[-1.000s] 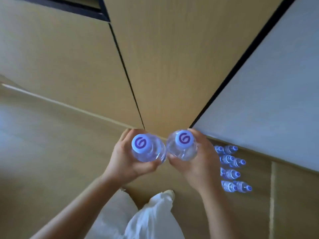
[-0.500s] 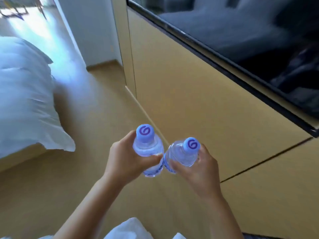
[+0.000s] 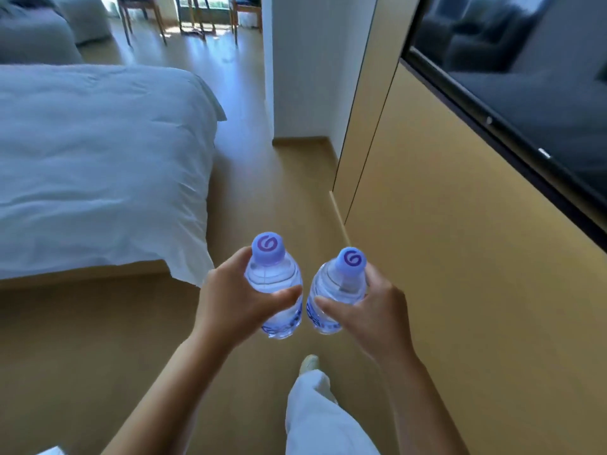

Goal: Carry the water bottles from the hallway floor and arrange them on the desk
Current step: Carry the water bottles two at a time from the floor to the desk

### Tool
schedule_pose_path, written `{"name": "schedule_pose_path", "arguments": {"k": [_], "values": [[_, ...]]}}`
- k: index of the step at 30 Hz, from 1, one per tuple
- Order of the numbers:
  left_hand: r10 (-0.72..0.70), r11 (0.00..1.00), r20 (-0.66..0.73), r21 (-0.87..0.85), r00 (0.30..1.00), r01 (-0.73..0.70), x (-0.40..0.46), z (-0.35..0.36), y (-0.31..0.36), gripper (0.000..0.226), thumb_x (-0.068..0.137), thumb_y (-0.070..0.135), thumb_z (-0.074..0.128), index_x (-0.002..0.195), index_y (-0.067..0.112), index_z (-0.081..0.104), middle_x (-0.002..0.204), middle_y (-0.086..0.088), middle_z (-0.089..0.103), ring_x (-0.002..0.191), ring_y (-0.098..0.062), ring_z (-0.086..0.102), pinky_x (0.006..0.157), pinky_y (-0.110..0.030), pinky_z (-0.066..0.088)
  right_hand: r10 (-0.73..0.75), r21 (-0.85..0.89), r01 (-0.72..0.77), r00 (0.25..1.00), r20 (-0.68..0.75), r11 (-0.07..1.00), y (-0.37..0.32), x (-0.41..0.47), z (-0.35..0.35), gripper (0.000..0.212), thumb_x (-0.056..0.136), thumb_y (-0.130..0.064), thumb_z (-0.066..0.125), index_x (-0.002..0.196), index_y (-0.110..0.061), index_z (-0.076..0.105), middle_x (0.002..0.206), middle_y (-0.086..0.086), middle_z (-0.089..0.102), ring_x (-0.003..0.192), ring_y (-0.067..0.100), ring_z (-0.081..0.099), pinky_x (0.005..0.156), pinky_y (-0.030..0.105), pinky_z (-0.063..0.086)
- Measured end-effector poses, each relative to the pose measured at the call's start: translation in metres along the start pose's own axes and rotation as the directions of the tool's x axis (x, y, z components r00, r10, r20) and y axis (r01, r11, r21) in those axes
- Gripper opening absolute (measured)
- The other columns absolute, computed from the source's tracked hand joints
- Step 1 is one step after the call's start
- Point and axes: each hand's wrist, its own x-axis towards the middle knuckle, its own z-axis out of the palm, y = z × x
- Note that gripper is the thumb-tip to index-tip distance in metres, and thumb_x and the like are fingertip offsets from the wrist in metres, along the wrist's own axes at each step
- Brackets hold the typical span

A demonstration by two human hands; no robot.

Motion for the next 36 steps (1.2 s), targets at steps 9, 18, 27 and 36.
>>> {"name": "schedule_pose_path", "arguments": {"k": [9,18,27,36], "values": [[-0.098,0.993,-0.107,0.057,0.989,0.104,0.163,0.012,0.011,0.04,0.045,0.051,0.071,0.079,0.034,0.061,0.069,0.02,0.066,0.069,0.004,0.062,0.061,-0.015,0.043,-0.175,-0.077,0.182,0.98,0.097,0.98,-0.031,0.193,0.02,0.047,0.055,-0.043,0.077,0.095,-0.025,0.059,0.083,-0.008,0.065,0.081,0.017,0.06,0.071,0.035,0.05],[-0.16,0.981,-0.202,0.076,0.966,0.178,0.299,0.021,0.013,0.05,0.043,0.056,0.069,0.085,0.03,0.065,0.075,0.011,0.068,0.076,-0.009,0.065,0.072,-0.034,0.053,-0.179,-0.084,0.193,0.972,0.154,0.978,-0.037,0.341,0.042,0.05,0.057,-0.044,0.079,0.098,-0.021,0.06,0.086,-0.003,0.067,0.084,0.021,0.061,0.074,0.035,0.05],[-0.115,0.991,-0.189,0.043,0.975,0.125,0.472,0.013,-0.009,0.055,0.037,0.063,0.061,0.078,0.026,0.066,0.069,0.012,0.068,0.07,-0.007,0.066,0.07,-0.033,0.054,-0.169,-0.075,0.181,0.975,0.141,0.981,-0.059,0.497,0.101,0.045,0.058,-0.041,0.08,0.092,-0.02,0.061,0.081,-0.004,0.066,0.079,0.019,0.062,0.071,0.037,0.052],[-0.092,0.992,-0.134,0.073,0.987,0.103,0.684,-0.031,-0.034,0.058,0.039,0.065,0.06,0.082,0.027,0.067,0.072,0.011,0.069,0.073,-0.007,0.066,0.074,-0.036,0.054,-0.131,-0.002,0.131,0.989,0.069,0.991,-0.12,0.677,0.177,0.044,0.057,-0.035,0.084,0.092,-0.019,0.062,0.081,-0.006,0.066,0.079,0.019,0.062,0.072,0.037,0.052]]}}
